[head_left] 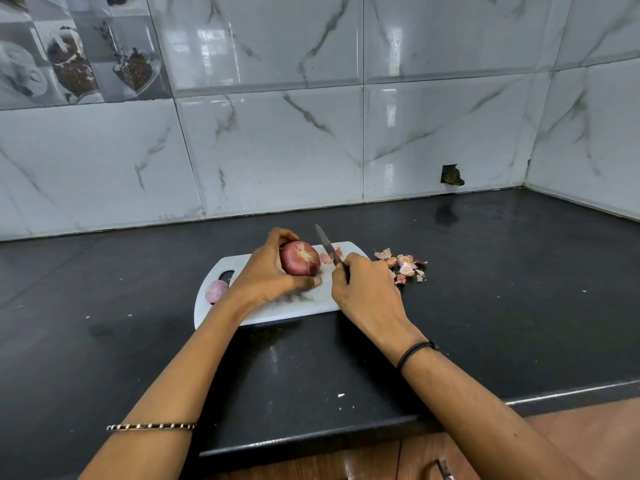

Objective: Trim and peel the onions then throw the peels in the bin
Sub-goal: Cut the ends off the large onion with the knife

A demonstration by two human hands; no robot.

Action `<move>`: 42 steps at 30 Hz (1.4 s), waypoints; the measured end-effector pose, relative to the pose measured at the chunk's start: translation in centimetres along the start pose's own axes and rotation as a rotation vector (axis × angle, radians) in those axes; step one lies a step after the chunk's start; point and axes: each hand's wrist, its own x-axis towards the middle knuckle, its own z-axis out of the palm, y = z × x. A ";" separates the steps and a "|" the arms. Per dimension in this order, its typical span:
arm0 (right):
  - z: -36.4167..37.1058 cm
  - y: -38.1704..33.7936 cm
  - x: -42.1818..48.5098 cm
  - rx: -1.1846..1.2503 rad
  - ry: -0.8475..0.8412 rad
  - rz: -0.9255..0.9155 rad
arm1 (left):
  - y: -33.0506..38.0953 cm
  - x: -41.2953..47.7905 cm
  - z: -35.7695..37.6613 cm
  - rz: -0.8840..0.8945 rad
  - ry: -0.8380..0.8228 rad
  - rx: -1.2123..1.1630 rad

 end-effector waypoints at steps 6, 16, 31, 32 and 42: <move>-0.3 -0.2 -0.1 0.002 0.042 -0.031 | 0.0 -0.1 0.1 -0.012 0.020 0.006; 0.0 0.0 -0.4 -0.054 0.035 -0.055 | 0.0 -0.3 0.3 0.044 0.098 0.063; -0.9 -0.4 -0.8 -0.136 0.029 -0.083 | 0.1 -0.2 -0.1 -0.090 0.361 -0.064; -0.9 -0.5 -0.8 -0.145 0.021 -0.094 | 0.1 -0.2 -0.1 -0.101 0.359 -0.085; -3.6 1.5 -0.3 -0.149 0.040 0.181 | 1.1 -0.9 0.1 -0.091 0.274 -0.060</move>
